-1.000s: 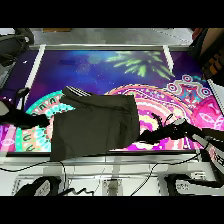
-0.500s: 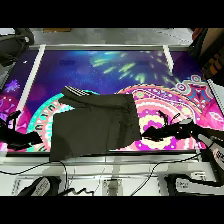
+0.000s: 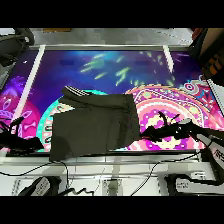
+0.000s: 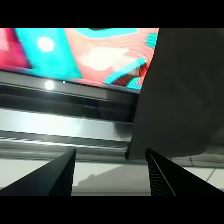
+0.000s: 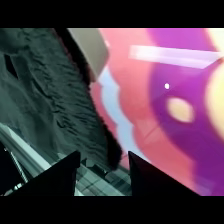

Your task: Fold the clothes and pants, and hang the long-sleeved shirts on hangers.

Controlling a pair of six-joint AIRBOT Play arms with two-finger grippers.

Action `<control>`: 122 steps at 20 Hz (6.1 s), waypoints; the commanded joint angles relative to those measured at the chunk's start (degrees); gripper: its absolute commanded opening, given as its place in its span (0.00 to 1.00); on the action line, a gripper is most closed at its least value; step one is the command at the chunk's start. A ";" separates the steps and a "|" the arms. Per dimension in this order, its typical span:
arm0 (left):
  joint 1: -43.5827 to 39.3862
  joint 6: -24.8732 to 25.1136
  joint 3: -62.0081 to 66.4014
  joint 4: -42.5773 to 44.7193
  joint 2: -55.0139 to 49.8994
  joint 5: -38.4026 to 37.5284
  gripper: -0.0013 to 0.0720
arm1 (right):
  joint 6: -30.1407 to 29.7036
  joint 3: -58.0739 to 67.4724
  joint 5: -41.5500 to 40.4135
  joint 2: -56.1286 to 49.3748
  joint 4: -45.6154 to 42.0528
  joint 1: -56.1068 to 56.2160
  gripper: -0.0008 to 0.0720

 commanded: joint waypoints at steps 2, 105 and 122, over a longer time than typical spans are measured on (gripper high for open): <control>0.09 -0.46 -1.16 0.04 -0.02 -0.63 0.65 | 0.07 -0.02 -2.97 -0.50 2.23 4.42 0.61; -37.77 -24.96 11.47 -34.36 18.27 9.57 0.02 | -3.23 39.98 -26.49 3.23 -6.21 13.79 0.04; -62.34 -23.04 -3.41 -36.06 1.40 31.67 0.02 | 2.51 39.98 19.85 3.34 -38.88 0.87 0.04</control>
